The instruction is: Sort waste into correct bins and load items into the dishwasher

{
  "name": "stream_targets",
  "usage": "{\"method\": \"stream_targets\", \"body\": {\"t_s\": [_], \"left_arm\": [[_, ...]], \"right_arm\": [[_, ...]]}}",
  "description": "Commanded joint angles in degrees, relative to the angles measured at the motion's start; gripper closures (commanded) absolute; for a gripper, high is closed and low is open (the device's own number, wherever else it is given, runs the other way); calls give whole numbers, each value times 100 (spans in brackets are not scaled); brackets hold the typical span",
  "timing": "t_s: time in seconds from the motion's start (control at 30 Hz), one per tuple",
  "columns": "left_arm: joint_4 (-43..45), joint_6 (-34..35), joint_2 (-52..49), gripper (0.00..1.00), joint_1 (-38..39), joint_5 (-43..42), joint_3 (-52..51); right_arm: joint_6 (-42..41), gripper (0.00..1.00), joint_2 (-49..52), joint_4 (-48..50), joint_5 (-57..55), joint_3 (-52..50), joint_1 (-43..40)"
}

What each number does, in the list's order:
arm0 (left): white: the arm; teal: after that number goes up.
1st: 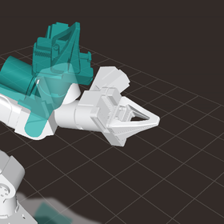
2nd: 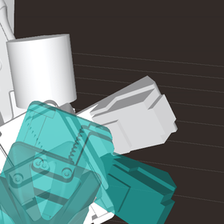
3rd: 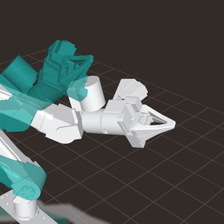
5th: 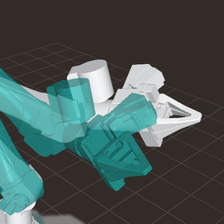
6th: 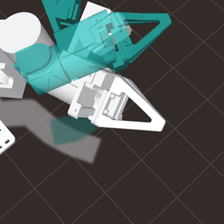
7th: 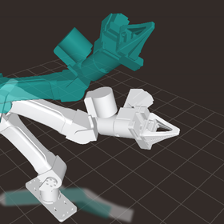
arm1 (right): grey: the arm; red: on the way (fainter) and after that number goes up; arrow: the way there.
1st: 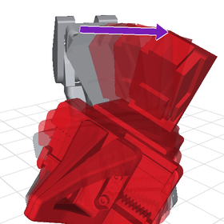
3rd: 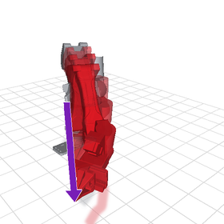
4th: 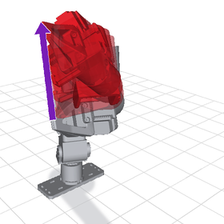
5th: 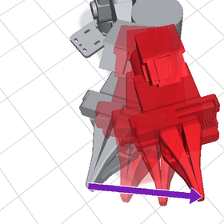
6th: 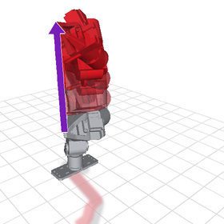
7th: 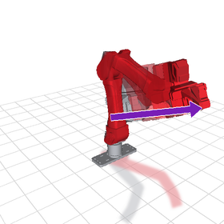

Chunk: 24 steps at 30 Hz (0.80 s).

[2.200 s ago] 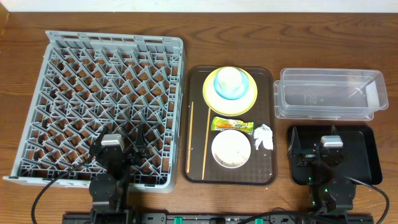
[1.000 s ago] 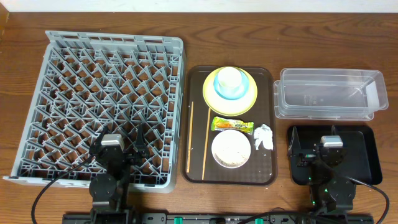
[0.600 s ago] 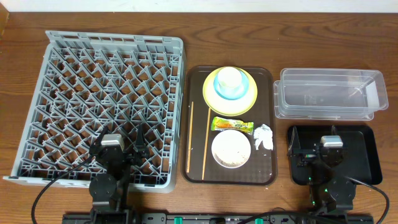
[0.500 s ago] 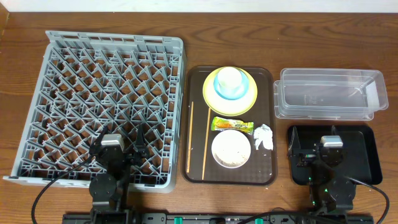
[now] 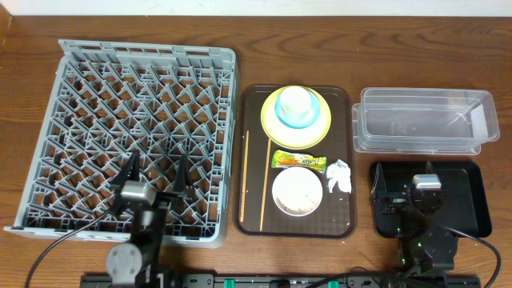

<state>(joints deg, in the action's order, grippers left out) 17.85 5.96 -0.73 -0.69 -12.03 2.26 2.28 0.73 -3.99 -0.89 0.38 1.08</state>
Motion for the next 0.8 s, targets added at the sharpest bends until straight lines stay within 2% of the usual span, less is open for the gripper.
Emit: {"method": "stream_targets", "body": {"t_s": [0.0, 0.07, 0.17, 0.27, 0.33, 0.5, 0.57, 0.7, 0.77], "left_arm": [[133, 887, -44, 4, -15, -444, 785], [-195, 916, -243, 4, -15, -446, 1410], [-1198, 883, -898, 4, -15, -507, 2719], [-2424, 343, -1871, 4, -15, -1106, 4192], [-3456, 109, -2645, 4, -15, -1552, 5281], [-6483, 94, -4579, 4, -15, -2227, 7755], [-7296, 94, -5202, 4, -15, -2481, 8253], [-7442, 160, -6013, 4, -15, -2494, 8347], [-7615, 564, -6336, 4, -15, -2688, 8347]], "right_arm": [[-55, 1, -7, -15, -17, -9, -81], [-55, 1, -7, -15, -17, -9, -81], [-55, 1, -7, -15, -17, -9, -81], [-55, 1, -7, -15, -17, -9, -81], [-55, 1, -7, -15, -17, -9, -81], [-55, 1, -7, -17, -17, -9, -81], [-55, 1, -7, -15, -17, -9, -81], [-55, 1, -7, -15, -17, -9, -81], [-55, 1, -7, -15, -17, -9, -81]]}}
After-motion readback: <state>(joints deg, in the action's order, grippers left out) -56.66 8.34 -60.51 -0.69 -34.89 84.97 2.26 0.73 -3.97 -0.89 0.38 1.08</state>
